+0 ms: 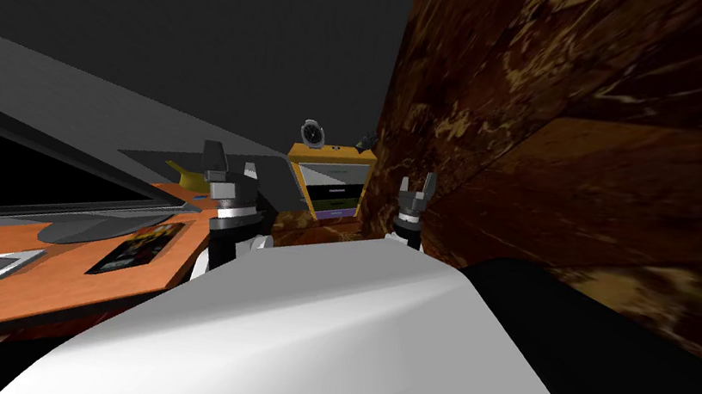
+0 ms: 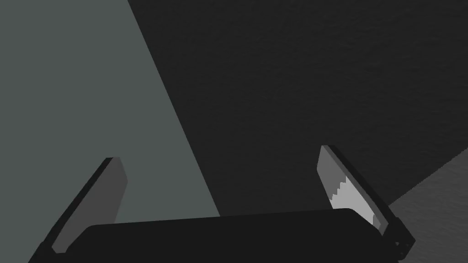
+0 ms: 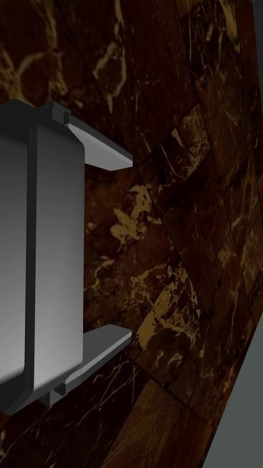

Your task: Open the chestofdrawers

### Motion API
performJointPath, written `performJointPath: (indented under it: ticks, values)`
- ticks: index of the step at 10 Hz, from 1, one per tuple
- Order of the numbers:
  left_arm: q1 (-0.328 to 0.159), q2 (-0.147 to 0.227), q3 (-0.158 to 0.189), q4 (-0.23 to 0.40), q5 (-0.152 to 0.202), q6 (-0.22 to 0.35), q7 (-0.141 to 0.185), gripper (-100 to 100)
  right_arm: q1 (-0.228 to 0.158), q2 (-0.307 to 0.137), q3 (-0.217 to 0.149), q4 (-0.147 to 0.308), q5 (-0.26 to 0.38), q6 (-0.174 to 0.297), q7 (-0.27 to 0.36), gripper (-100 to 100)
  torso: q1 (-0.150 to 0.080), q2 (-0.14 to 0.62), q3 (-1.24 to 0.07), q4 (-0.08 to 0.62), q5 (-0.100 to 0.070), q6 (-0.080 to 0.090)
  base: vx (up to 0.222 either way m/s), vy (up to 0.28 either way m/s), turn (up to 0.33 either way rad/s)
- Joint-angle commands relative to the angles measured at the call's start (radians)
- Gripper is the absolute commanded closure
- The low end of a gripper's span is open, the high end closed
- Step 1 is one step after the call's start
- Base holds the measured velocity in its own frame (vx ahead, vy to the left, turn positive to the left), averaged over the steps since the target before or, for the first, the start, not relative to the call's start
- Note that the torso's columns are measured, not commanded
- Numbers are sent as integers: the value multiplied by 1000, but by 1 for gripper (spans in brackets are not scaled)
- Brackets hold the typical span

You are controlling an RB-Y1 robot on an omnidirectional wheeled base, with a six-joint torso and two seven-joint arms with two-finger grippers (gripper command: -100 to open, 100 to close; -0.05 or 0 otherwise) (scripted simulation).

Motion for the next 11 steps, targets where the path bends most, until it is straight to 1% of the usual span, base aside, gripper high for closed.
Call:
performJointPath:
  ticks: [1, 3, 9, 10, 11]
  values:
    - [0, 0, 0, 0, 0, 0, 0, 0, 0, 0, 0, 0, 0, 0, 0, 0, 0, 40, -82, 41, 0, 0, 0, 0, 0]
    - [0, 0, 0, 0, 0, 0, 0, 0, 0, 0, 0, 0, 0, 0, 0, 0, 0, 175, -351, 176, 0, 0, 0, 0, 0]
    - [0, 0, 0, 0, 0, 0, 0, 0, 0, 0, 0, 0, 0, 0, 0, 0, 0, 618, -1234, 617, 0, 0, 0, 0, 0]
    - [-2, 45, -6, 3, -2, 14, -2, -100, 0, 0, 0, 0, 0, 0, 0, 0, 0, 691, -1382, 691, 0, 0, 37, -11, 8]
    - [-3, 62, -9, 5, -3, 22, -3, -100, 0, 0, 0, 0, 0, 0, 0, 0, 0, 724, -1452, 724, 0, 0, 55, -25, 14]
